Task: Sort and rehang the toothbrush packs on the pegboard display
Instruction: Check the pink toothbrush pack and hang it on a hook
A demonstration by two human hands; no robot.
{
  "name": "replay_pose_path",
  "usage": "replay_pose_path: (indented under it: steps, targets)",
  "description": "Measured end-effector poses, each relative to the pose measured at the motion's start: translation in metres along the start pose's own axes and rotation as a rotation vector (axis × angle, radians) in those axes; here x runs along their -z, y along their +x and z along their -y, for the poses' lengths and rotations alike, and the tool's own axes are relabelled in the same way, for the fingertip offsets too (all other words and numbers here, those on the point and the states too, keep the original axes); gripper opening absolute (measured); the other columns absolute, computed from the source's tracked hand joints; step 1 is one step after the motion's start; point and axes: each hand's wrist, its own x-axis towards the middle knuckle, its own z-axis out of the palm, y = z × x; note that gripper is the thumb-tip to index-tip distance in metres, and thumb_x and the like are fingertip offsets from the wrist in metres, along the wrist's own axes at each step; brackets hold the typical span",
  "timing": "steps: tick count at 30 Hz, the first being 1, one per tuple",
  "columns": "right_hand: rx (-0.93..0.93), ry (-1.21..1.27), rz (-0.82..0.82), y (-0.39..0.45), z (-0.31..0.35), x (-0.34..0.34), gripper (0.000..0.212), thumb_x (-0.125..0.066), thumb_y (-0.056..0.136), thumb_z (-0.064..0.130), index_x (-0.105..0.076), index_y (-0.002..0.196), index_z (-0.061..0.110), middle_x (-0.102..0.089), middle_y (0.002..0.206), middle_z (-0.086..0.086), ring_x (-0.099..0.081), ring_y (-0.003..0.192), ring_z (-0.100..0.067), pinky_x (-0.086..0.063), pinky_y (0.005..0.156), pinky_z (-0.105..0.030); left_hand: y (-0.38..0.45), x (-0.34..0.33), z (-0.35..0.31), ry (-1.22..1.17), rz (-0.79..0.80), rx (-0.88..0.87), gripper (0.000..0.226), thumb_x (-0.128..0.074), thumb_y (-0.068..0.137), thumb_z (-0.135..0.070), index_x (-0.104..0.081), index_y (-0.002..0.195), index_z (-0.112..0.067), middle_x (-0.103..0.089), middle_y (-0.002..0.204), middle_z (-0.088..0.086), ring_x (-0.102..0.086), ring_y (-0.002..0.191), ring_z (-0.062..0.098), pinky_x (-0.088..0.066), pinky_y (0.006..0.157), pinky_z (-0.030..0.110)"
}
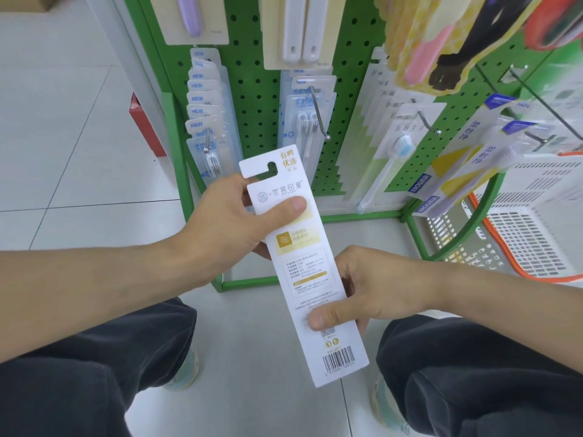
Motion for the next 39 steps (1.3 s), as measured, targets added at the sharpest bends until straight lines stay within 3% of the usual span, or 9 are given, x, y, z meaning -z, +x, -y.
replay_pose_path:
  steps: [7, 10, 15, 20, 25, 29, 31, 34, 39]
  targets:
    - [0.049, -0.14, 0.028, -0.003, 0.002, 0.004, 0.04, -0.09, 0.075, 0.008, -0.074, 0.112, 0.013, -0.076, 0.117, 0.006, -0.075, 0.1, -0.016, -0.061, 0.091, -0.044, 0.003, 0.0, 0.004, -0.009, -0.031, 0.008, 0.024, -0.075, 0.085, -0.019, -0.064, 0.106, -0.025, -0.077, 0.086, -0.015, -0.076, 0.074, 0.009, -0.058, 0.052, 0.023]
    - [0.04, -0.111, 0.03, -0.003, 0.001, 0.002, 0.038, -0.087, 0.08, 0.009, -0.073, 0.114, 0.015, -0.075, 0.119, 0.003, -0.075, 0.102, -0.021, -0.06, 0.09, -0.052, 0.003, 0.0, 0.006, 0.008, 0.008, 0.047, 0.037, -0.079, 0.081, -0.016, -0.062, 0.115, -0.019, -0.079, 0.09, -0.009, -0.076, 0.076, 0.011, -0.058, 0.054, 0.024]
    - [0.037, -0.369, -0.091, -0.007, 0.001, 0.007, 0.019, -0.081, 0.085, 0.021, -0.072, 0.097, 0.01, -0.073, 0.093, -0.014, -0.069, 0.086, -0.034, -0.057, 0.085, -0.052, 0.005, 0.001, 0.011, 0.068, -0.007, 0.092, 0.059, -0.086, 0.073, -0.016, -0.056, 0.124, -0.016, -0.074, 0.11, -0.001, -0.076, 0.086, 0.014, -0.062, 0.061, 0.031]
    - [-0.013, -0.671, -0.074, -0.004, 0.004, 0.008, 0.044, -0.082, 0.081, 0.035, -0.067, 0.118, 0.017, -0.071, 0.102, -0.007, -0.069, 0.093, -0.028, -0.058, 0.082, -0.041, 0.008, 0.002, 0.01, 0.052, -0.052, 0.093, 0.053, -0.082, 0.079, -0.018, -0.056, 0.125, -0.016, -0.073, 0.112, 0.001, -0.076, 0.089, 0.017, -0.063, 0.064, 0.034]
    - [-0.021, -0.666, -0.073, -0.006, 0.004, 0.009, 0.039, -0.084, 0.079, 0.035, -0.069, 0.112, 0.02, -0.071, 0.096, 0.0, -0.07, 0.091, -0.026, -0.055, 0.076, -0.034, 0.007, 0.001, 0.01, 0.078, 0.017, 0.221, 0.042, -0.07, 0.092, -0.027, -0.053, 0.126, -0.009, -0.077, 0.103, 0.006, -0.077, 0.081, 0.02, -0.063, 0.06, 0.036]
    - [-0.043, -0.525, -0.031, -0.01, 0.007, -0.002, 0.026, -0.081, 0.08, 0.02, -0.062, 0.098, 0.021, -0.075, 0.088, 0.011, -0.075, 0.064, -0.016, -0.053, 0.059, -0.019, 0.002, -0.001, 0.003, 0.108, 0.164, 0.375, 0.041, -0.067, 0.088, -0.045, -0.066, 0.109, -0.01, -0.079, 0.09, 0.005, -0.077, 0.083, 0.021, -0.064, 0.072, 0.038]
    - [-0.043, -0.59, -0.035, -0.012, 0.007, -0.009, 0.024, -0.074, 0.082, 0.017, -0.055, 0.096, 0.018, -0.074, 0.081, 0.007, -0.072, 0.056, -0.014, -0.057, 0.059, -0.025, 0.001, -0.004, 0.001, 0.082, 0.214, 0.391, 0.045, -0.069, 0.086, -0.047, -0.067, 0.107, -0.007, -0.079, 0.09, 0.006, -0.077, 0.084, 0.019, -0.064, 0.075, 0.037]
    - [-0.028, -0.701, -0.095, -0.012, 0.004, -0.02, 0.03, -0.073, 0.082, 0.028, -0.048, 0.097, 0.02, -0.064, 0.077, 0.006, -0.063, 0.062, -0.009, -0.058, 0.063, -0.038, 0.005, -0.006, 0.003, 0.051, 0.158, 0.434, 0.04, -0.074, 0.091, -0.032, -0.062, 0.112, 0.0, -0.076, 0.094, 0.015, -0.076, 0.089, 0.025, -0.064, 0.077, 0.04]
    - [-0.074, -0.596, -0.132, -0.013, 0.004, -0.021, 0.045, -0.075, 0.084, 0.049, -0.051, 0.117, 0.027, -0.067, 0.102, 0.013, -0.066, 0.092, -0.009, -0.058, 0.083, -0.036, 0.007, -0.014, 0.004, 0.008, 0.066, 0.446, 0.008, -0.056, 0.099, -0.007, -0.052, 0.093, -0.003, -0.051, 0.083, 0.012, -0.064, 0.087, 0.03, -0.06, 0.089, 0.048]
